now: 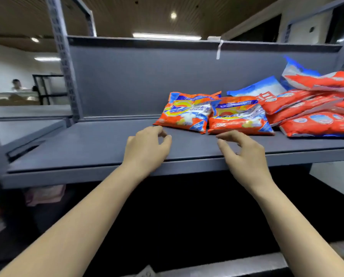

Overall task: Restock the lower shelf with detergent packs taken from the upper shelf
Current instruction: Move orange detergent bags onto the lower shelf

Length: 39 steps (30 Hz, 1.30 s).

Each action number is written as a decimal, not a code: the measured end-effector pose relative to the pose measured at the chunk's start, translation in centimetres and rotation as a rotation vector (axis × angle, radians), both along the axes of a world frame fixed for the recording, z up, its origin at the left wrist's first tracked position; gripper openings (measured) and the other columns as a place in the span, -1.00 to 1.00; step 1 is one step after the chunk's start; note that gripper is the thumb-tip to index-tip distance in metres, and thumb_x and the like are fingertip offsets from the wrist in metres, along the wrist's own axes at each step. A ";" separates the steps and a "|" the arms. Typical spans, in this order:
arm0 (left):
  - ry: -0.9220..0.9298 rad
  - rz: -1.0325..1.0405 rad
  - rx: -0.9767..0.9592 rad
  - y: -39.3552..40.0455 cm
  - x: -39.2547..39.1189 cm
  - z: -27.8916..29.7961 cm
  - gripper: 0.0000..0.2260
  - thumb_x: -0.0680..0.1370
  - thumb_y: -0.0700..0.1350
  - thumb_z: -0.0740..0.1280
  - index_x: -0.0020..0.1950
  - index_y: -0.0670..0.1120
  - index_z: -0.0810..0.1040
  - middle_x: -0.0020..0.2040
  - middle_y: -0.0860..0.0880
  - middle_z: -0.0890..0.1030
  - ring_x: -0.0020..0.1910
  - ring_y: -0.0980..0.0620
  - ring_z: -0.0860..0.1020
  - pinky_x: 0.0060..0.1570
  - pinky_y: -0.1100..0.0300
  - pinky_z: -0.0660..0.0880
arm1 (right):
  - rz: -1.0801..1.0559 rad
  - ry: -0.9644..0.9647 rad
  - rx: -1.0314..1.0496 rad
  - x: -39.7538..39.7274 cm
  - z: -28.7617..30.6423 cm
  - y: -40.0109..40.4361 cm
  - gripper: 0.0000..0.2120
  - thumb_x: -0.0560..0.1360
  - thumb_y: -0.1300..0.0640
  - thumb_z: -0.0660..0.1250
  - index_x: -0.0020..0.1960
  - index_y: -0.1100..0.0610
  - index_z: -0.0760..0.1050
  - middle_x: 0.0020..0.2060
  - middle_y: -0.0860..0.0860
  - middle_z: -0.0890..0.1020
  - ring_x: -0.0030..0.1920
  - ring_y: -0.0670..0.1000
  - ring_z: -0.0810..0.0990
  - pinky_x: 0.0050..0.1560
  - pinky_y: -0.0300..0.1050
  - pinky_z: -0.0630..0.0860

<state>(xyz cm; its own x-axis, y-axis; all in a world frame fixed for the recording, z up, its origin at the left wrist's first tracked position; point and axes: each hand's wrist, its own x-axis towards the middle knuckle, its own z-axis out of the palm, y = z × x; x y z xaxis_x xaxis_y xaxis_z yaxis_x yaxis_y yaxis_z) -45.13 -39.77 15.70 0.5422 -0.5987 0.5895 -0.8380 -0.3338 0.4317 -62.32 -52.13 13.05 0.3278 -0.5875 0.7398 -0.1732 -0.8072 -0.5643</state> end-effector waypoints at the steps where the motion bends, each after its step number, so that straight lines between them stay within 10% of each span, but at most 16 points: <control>1: 0.012 -0.012 -0.026 1.7 0.1 -0.3 -0.78 0.58 0.00 0.22 0.13 -0.03 0.56 0.16 0.04 0.60 0.17 0.00 0.52 0.20 0.08 0.35 | 0.024 -0.027 0.018 0.2 -0.6 1.2 -0.92 0.51 0.18 0.34 -0.04 0.06 0.60 -0.12 -0.14 0.63 -0.09 -0.39 0.49 -0.09 -0.57 0.30; 15: 0.034 0.159 0.195 23.5 4.4 -7.3 -0.80 0.58 0.12 0.20 0.12 0.12 0.52 -0.03 0.24 0.51 -0.11 0.22 0.45 0.06 0.12 0.40 | 0.488 0.286 0.045 8.2 -7.6 16.3 -0.71 0.44 -0.11 0.33 0.16 -0.16 0.49 0.09 -0.34 0.53 0.16 -0.35 0.45 0.14 -0.56 0.27; 39: 0.327 0.419 0.399 55.8 27.0 -13.5 -0.77 0.61 0.15 0.14 0.18 0.13 0.47 -0.11 0.14 0.55 -0.21 0.20 0.48 -0.06 0.15 0.39 | 0.577 0.585 0.101 31.8 -15.3 41.5 -0.65 0.46 -0.26 0.18 0.23 -0.31 0.32 0.17 -0.39 0.40 0.24 -0.29 0.38 0.21 -0.23 0.35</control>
<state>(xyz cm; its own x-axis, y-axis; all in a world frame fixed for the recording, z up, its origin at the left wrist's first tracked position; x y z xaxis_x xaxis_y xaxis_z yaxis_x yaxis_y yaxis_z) -18.18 16.02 2.20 0.8899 -0.4366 0.1321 -0.4494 -0.7898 0.4175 -30.48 -10.61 -2.22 0.9139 -0.2637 0.3087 -0.0354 -0.8093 -0.5864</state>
